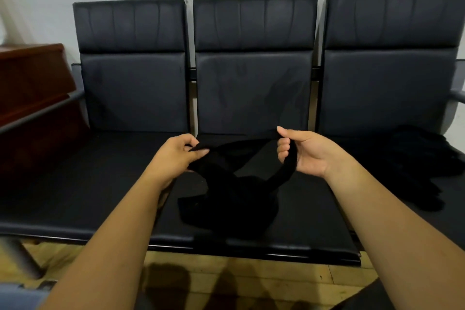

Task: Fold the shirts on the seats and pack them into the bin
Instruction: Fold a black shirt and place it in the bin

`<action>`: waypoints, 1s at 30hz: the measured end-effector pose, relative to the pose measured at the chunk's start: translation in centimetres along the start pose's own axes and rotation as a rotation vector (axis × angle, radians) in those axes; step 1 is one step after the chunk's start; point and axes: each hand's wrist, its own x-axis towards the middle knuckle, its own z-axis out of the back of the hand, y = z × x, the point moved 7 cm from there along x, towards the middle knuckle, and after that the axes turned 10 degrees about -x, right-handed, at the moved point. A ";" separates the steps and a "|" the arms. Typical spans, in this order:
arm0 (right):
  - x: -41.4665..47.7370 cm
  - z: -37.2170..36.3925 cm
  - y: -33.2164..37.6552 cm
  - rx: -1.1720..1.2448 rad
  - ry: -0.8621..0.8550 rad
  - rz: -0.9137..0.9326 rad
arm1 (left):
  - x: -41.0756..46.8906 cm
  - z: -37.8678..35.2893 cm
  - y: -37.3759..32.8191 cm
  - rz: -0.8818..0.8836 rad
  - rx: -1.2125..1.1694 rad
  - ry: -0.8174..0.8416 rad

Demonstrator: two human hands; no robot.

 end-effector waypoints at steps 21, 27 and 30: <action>1.9 -0.6 2.2 -0.128 -0.032 0.033 | 2.1 1.4 -1.7 0.343 -0.479 -0.132; 1.5 -5.3 15.5 -0.133 -0.126 0.297 | 5.5 5.3 -16.6 -0.017 -0.106 -0.037; -0.5 -7.6 22.2 -0.066 -0.144 0.438 | 5.6 7.2 -23.6 -0.140 0.056 -0.133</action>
